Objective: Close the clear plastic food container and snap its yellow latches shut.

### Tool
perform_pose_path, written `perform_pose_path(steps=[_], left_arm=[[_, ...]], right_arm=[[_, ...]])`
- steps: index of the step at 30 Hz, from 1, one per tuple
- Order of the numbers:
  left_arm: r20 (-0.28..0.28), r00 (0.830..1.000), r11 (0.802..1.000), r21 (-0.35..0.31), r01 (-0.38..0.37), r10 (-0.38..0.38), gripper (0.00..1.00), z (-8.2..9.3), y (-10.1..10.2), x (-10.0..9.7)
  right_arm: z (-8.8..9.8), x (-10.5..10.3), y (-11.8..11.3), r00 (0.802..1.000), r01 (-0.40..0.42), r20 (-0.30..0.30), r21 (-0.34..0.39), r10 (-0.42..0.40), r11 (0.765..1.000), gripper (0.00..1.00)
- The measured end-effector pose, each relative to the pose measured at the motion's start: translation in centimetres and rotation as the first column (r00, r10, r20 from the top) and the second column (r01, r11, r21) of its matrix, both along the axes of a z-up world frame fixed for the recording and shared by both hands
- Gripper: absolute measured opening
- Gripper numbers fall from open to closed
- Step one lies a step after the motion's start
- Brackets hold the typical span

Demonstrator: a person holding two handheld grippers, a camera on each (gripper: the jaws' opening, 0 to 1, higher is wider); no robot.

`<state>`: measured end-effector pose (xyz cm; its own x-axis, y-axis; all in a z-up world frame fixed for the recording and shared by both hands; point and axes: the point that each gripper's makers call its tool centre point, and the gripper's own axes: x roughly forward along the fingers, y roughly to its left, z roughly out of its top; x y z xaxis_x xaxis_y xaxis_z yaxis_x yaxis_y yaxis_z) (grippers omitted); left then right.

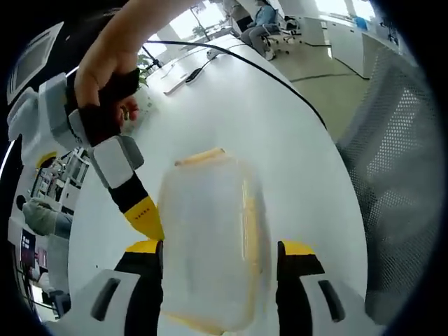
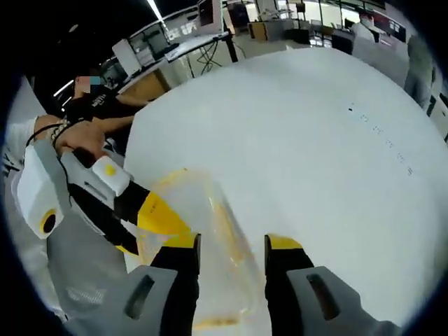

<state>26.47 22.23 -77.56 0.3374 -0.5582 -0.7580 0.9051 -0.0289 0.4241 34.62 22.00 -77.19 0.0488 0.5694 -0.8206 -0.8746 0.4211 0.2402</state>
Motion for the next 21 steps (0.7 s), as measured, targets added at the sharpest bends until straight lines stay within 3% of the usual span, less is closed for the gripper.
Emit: perform_pose_path(steps=[8,16,19,21], left_arm=[[-0.069,0.997,0.997,-0.075,-0.029,0.024,0.77,1.1,0.2,-0.2],[-0.141,0.986,0.989,-0.103,-0.102,0.087,0.80,1.7,1.1,0.7],[-0.134,0.986,0.988,-0.097,-0.116,0.103,0.84,1.7,1.6,1.2],[-0.162,0.980,0.986,-0.098,-0.134,0.117,0.86,1.7,2.0,1.3]], right_arm=[[1.3,-0.8,0.0,0.999,-0.023,0.033,0.027,0.022,0.999,0.39],[1.4,-1.5,-0.6,0.996,-0.060,0.063,0.012,0.059,0.998,0.40],[1.3,-1.9,-0.9,0.994,-0.083,0.072,0.000,0.083,0.997,0.45],[1.4,-2.2,-1.2,0.993,-0.091,0.079,-0.008,0.092,0.996,0.49]])
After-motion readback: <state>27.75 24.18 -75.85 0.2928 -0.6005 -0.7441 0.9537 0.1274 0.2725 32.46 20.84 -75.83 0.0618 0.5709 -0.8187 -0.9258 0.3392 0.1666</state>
